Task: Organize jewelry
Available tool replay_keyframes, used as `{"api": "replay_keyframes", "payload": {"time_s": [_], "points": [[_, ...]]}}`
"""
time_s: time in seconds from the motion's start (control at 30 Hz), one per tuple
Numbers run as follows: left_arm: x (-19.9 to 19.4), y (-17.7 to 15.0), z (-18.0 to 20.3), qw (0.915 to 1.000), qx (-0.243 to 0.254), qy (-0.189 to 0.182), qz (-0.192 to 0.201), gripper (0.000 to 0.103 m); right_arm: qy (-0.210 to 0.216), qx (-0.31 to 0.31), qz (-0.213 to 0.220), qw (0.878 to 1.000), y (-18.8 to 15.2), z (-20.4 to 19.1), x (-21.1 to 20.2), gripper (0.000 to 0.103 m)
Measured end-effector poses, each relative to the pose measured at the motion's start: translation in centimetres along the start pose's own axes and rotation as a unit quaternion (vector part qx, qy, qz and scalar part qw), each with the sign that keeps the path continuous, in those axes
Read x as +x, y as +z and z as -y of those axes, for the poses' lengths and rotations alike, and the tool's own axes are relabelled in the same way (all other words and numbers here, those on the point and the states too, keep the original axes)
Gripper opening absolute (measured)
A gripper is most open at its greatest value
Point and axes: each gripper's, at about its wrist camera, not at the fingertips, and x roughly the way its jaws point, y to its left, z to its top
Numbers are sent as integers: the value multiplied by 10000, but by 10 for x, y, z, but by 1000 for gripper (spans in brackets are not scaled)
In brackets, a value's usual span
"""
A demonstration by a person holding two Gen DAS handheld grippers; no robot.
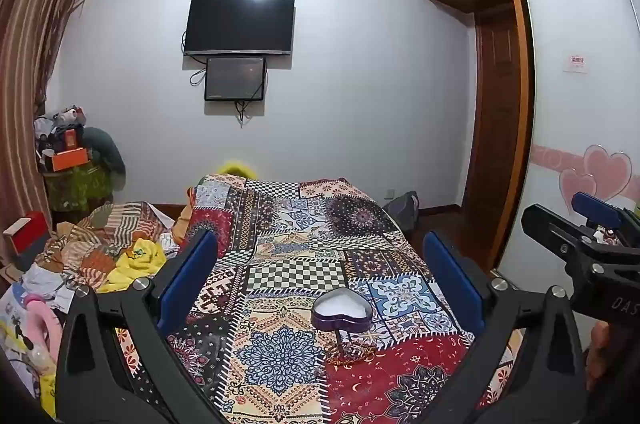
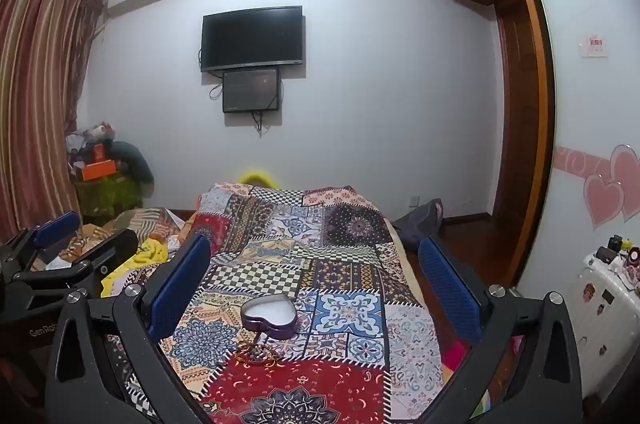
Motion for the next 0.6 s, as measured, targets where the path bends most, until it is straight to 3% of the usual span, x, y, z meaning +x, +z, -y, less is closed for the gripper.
{"api": "replay_keyframes", "payload": {"time_s": [0.6], "points": [[0, -4, -2, 10000, 7, -10, -53, 103, -15, -23, -21, 10000, 0, -4, 0, 103]]}}
